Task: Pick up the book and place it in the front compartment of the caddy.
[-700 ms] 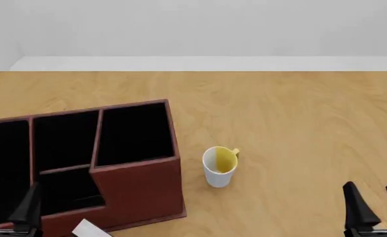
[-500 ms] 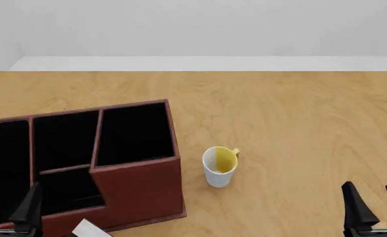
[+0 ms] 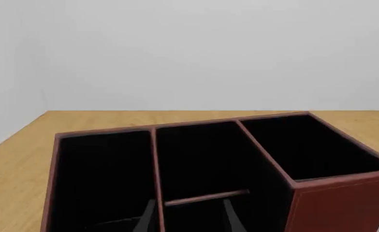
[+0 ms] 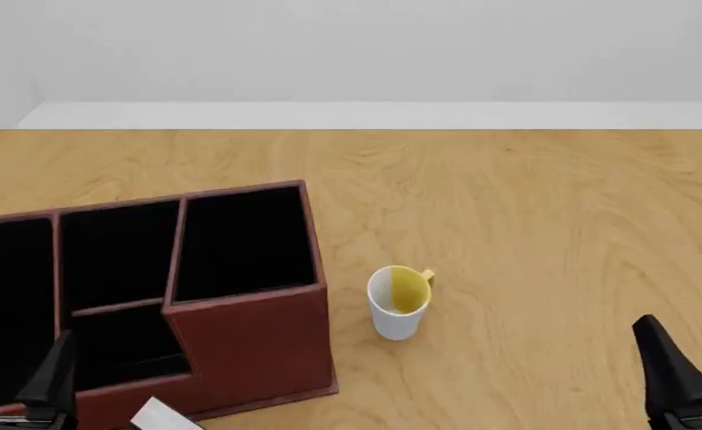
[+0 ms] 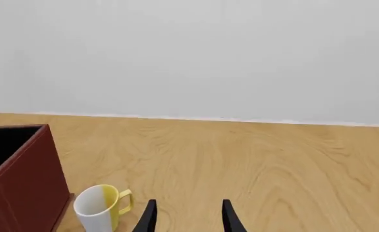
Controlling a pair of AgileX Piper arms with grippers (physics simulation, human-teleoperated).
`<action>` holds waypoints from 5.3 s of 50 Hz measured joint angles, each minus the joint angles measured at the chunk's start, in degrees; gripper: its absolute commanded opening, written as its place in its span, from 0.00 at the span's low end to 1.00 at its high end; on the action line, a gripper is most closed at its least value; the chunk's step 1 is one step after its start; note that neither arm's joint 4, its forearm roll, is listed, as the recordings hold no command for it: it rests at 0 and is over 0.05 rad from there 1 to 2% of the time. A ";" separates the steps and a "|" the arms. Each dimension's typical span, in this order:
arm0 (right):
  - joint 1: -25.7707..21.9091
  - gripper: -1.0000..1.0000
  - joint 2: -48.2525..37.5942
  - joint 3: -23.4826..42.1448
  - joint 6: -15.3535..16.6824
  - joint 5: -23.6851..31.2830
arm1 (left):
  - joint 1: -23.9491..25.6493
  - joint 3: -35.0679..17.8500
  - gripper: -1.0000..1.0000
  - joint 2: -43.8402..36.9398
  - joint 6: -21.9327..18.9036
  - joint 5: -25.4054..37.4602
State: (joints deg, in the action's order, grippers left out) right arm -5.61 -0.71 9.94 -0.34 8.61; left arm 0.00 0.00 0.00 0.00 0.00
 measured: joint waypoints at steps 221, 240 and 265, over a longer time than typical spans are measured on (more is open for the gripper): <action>-70.78 0.00 -92.21 51.58 -10.88 10.02 | 0.00 0.00 1.00 0.00 0.00 0.00; -72.40 0.00 -86.43 53.70 -9.43 15.79 | 0.00 0.00 1.00 0.00 0.00 0.00; -69.74 0.00 -75.64 54.23 -5.17 24.54 | 0.00 0.00 1.00 0.00 0.00 0.00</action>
State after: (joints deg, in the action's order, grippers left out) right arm -75.35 -76.35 64.17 -5.51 33.15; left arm 0.00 0.00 0.00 0.00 0.00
